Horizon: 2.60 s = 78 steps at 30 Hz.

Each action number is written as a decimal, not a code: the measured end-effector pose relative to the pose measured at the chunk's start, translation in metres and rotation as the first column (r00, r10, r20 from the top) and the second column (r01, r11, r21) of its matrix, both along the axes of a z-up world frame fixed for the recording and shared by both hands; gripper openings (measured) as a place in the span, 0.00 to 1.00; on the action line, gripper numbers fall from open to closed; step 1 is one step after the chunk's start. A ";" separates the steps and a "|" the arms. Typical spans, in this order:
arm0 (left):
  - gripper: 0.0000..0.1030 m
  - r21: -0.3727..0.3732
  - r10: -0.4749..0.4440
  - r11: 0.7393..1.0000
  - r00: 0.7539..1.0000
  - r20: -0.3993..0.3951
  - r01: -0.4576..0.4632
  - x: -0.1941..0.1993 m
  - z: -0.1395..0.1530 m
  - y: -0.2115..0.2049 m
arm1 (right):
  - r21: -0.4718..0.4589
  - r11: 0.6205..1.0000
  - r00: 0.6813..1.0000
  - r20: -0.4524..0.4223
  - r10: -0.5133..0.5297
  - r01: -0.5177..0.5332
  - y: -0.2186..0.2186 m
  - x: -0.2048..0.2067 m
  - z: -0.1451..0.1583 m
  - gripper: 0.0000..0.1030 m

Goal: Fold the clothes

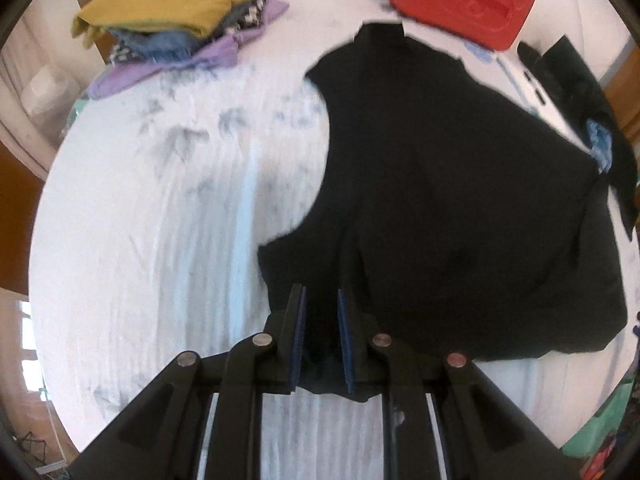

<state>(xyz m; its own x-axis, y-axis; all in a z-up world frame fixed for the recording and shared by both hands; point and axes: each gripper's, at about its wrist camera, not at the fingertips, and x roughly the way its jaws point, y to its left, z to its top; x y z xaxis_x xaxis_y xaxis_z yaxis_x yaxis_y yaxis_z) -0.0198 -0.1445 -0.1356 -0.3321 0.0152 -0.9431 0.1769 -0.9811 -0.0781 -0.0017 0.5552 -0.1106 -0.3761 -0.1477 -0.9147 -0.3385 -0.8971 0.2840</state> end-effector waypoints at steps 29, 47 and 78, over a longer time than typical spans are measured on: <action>0.05 0.014 -0.151 0.989 0.985 0.082 0.150 0.051 -0.001 0.023 | 0.128 0.979 0.955 0.271 0.118 -0.157 -0.045 0.041 -0.017 0.25; 0.06 0.073 -0.109 0.991 0.994 -0.015 0.110 0.025 0.037 0.009 | 0.090 0.977 0.972 0.150 0.180 -0.195 -0.056 -0.016 -0.002 0.57; 0.04 -0.070 -0.231 0.971 0.972 -0.042 0.228 0.030 0.013 0.052 | 0.168 0.968 0.981 0.097 0.170 -0.184 -0.075 0.046 -0.042 0.82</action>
<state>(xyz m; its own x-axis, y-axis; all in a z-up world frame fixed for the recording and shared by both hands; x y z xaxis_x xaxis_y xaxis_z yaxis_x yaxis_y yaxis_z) 0.0099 -0.0928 -0.1225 -0.3729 0.0361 -0.9272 -0.0558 -0.9983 -0.0165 0.0444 0.4804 -0.1527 -0.2817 -0.0396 -0.9587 -0.1852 -0.9781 0.0948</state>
